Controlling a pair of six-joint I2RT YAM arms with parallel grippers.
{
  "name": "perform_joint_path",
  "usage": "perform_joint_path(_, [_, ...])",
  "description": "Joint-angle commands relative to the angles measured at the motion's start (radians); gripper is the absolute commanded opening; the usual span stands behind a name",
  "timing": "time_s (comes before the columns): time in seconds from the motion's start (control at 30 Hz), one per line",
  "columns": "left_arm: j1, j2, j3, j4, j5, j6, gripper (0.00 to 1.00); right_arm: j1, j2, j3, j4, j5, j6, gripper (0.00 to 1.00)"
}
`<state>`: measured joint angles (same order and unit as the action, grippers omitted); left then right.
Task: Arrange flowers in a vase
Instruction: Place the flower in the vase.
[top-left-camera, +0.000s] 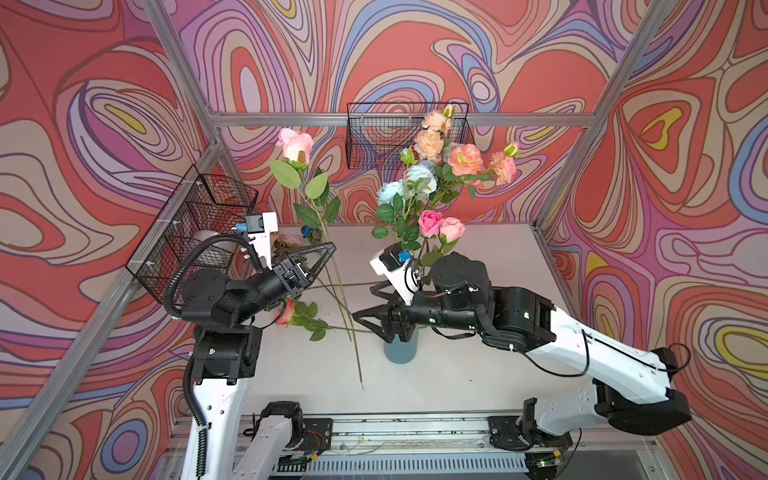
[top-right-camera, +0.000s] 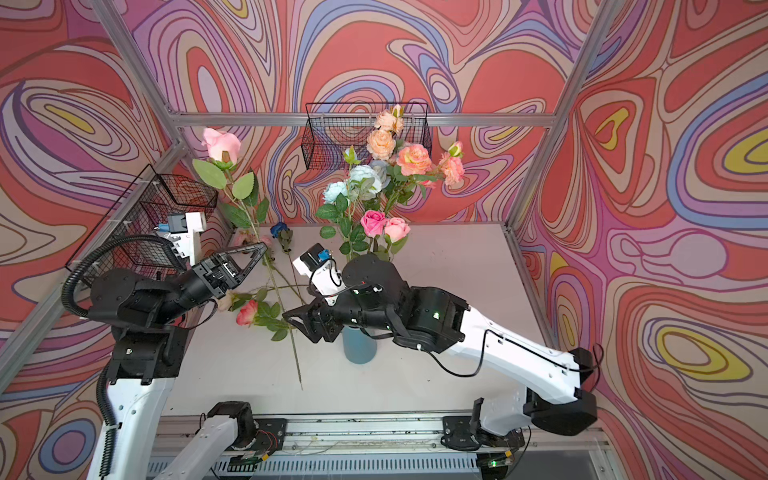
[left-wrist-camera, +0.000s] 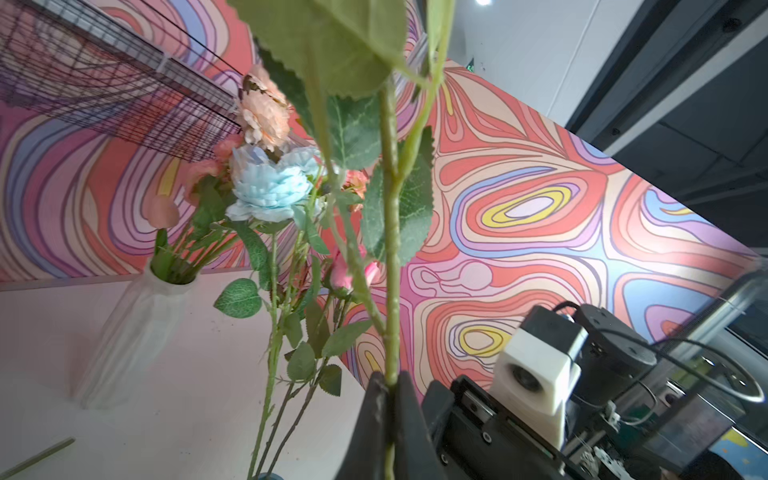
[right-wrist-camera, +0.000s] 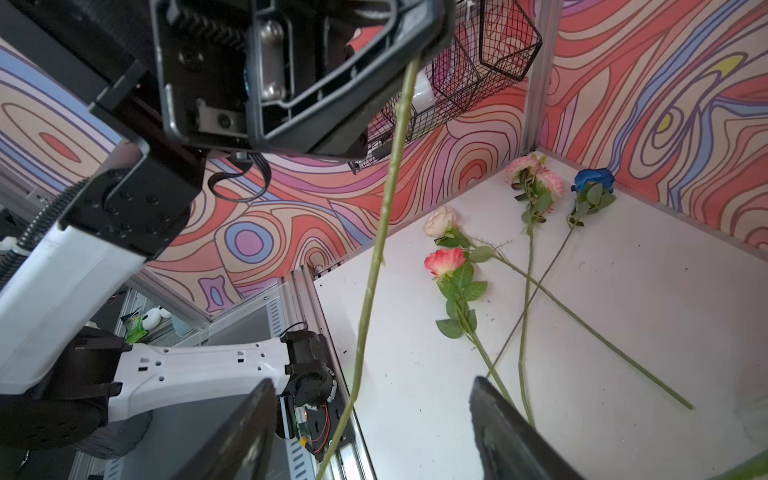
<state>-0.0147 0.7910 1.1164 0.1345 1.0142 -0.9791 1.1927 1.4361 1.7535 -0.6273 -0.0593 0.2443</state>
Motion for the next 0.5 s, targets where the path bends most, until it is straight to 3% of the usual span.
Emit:
perform_joint_path(0.0, [-0.021, -0.009, -0.038, 0.29, 0.098, -0.14, 0.0, 0.003, 0.054, 0.083, 0.011, -0.016, 0.003, 0.78])
perform_joint_path(0.1, [-0.036, 0.012, -0.063, 0.454, 0.132, -0.234, 0.0, 0.002, 0.104, 0.138, 0.0, -0.014, 0.006, 0.76])
perform_joint_path(0.13, [-0.041, 0.017, -0.067, 0.486, 0.142, -0.25, 0.0, 0.002, 0.11, 0.149, 0.006, -0.019, 0.006, 0.7])
perform_joint_path(0.2, [-0.053, 0.025, -0.066, 0.496, 0.157, -0.254, 0.0, 0.001, 0.113, 0.156, 0.023, -0.022, 0.009, 0.51])
perform_joint_path(0.27, [-0.059, 0.028, -0.066, 0.475, 0.155, -0.245, 0.01, 0.003, 0.103, 0.145, 0.046, -0.016, 0.01, 0.23])
perform_joint_path(0.3, [-0.059, 0.027, -0.068, 0.454, 0.144, -0.237, 0.17, 0.002, 0.096, 0.136, 0.054, -0.012, 0.008, 0.1])
perform_joint_path(0.33, [-0.059, 0.025, -0.07, 0.412, 0.121, -0.22, 0.41, 0.002, 0.082, 0.12, 0.067, -0.002, 0.007, 0.0])
perform_joint_path(0.37, [-0.059, 0.022, -0.072, 0.372, 0.1, -0.201, 0.61, 0.002, 0.063, 0.091, 0.086, 0.024, 0.007, 0.0])
perform_joint_path(0.43, [-0.059, 0.016, -0.075, 0.283, 0.055, -0.154, 0.78, 0.003, 0.008, 0.017, 0.131, 0.109, 0.001, 0.0])
perform_joint_path(0.47, [-0.058, 0.01, -0.075, 0.214, 0.02, -0.118, 0.8, 0.004, -0.03, -0.029, 0.157, 0.184, -0.008, 0.0])
